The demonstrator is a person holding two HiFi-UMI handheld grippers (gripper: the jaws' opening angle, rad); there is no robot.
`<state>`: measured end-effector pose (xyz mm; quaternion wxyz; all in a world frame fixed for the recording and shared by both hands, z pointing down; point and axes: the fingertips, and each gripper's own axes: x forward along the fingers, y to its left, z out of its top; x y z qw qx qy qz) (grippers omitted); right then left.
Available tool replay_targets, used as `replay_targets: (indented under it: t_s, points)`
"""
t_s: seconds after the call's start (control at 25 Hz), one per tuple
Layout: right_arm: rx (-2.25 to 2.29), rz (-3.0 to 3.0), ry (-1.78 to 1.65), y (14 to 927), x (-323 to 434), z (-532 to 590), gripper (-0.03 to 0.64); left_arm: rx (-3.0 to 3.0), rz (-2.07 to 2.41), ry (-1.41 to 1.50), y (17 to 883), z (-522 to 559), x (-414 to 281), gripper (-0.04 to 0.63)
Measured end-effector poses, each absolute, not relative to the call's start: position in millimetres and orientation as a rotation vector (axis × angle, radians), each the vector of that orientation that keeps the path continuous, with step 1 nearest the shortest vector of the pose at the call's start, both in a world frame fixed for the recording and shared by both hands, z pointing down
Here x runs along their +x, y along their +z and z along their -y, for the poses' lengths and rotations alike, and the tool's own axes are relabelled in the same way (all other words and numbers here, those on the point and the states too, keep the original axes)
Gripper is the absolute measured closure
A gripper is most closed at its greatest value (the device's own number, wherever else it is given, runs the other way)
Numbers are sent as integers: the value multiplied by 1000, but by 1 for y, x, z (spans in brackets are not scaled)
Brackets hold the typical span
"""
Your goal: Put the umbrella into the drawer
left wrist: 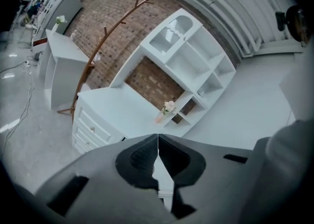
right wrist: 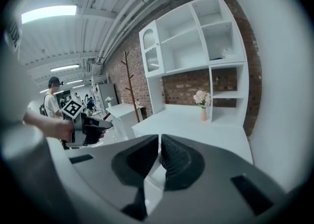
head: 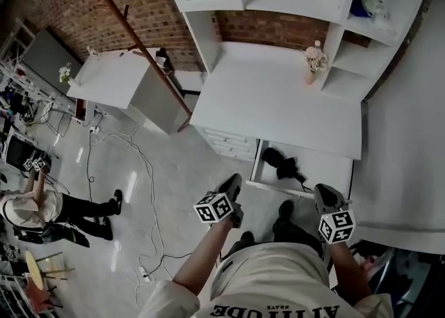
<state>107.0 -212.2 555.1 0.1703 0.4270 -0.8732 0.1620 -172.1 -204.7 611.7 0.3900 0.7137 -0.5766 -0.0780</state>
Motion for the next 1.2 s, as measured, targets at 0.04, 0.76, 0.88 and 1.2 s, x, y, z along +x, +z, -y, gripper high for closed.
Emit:
replay_targets:
  t_s: [0.04,0.76,0.88,1.2]
  points:
    - [1223,2479,453,550,105,202,581,1844,1468,-186,606,195,-174,568]
    - [1436,2506,268,478,88,58,581,2357,1347,73,539,92,-187,570]
    - [1436,2487,248,474,92,36,581,2374,1319,62,534,88,-184,569]
    - [1535,2452,254,465,124,12,581,2551,1332,77,481,76,-166,569]
